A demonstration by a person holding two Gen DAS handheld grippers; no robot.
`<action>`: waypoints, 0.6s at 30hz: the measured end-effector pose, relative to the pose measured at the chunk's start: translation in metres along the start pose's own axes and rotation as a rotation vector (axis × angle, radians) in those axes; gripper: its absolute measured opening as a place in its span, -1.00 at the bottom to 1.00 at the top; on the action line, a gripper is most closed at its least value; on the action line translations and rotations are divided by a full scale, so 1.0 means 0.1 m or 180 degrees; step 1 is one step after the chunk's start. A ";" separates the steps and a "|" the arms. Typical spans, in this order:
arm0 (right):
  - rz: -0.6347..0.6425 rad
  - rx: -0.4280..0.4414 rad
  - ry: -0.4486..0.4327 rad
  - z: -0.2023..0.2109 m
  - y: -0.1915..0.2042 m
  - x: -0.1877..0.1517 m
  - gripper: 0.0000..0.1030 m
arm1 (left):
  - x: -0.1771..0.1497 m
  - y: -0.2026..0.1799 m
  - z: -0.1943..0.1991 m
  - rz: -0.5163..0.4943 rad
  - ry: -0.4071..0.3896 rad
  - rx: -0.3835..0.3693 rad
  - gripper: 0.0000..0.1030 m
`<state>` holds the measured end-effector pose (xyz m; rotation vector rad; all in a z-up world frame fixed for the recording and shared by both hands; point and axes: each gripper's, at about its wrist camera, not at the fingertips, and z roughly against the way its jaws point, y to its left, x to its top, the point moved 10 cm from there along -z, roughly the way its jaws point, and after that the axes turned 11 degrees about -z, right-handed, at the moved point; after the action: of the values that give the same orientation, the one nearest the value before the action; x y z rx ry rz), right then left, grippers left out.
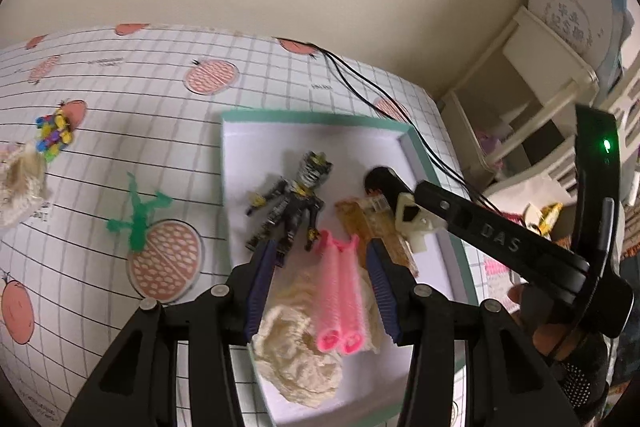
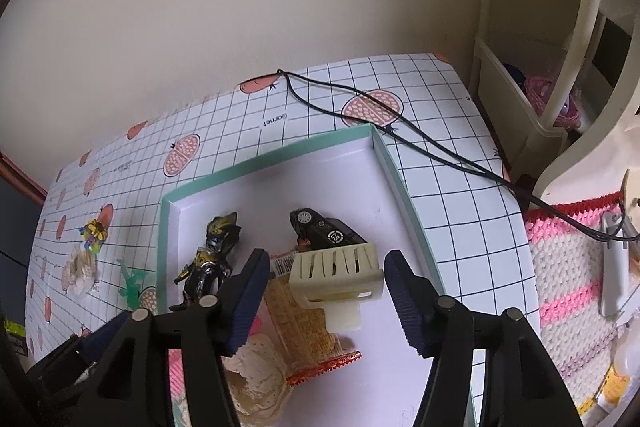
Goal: Organize objects
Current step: 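Carry the pink clips and cream holder into the mint-green tray and open both grippers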
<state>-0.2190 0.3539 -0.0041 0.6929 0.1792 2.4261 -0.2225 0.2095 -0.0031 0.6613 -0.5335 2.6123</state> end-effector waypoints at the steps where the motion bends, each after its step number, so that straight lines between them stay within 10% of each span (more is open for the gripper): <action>1: -0.0017 -0.0002 -0.0007 0.00 -0.01 0.00 0.23 | 0.01 0.03 0.00 0.0022 -0.0014 0.0031 0.03; 18: 0.0074 0.0138 -0.0061 0.00 0.14 -0.01 0.92 | 0.08 0.58 0.14 0.0229 -0.0329 0.0636 1.00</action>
<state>-0.2258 0.3415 -0.0009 0.7411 0.2177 2.4430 -0.2501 0.1555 -0.0027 0.8586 -0.3337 2.7341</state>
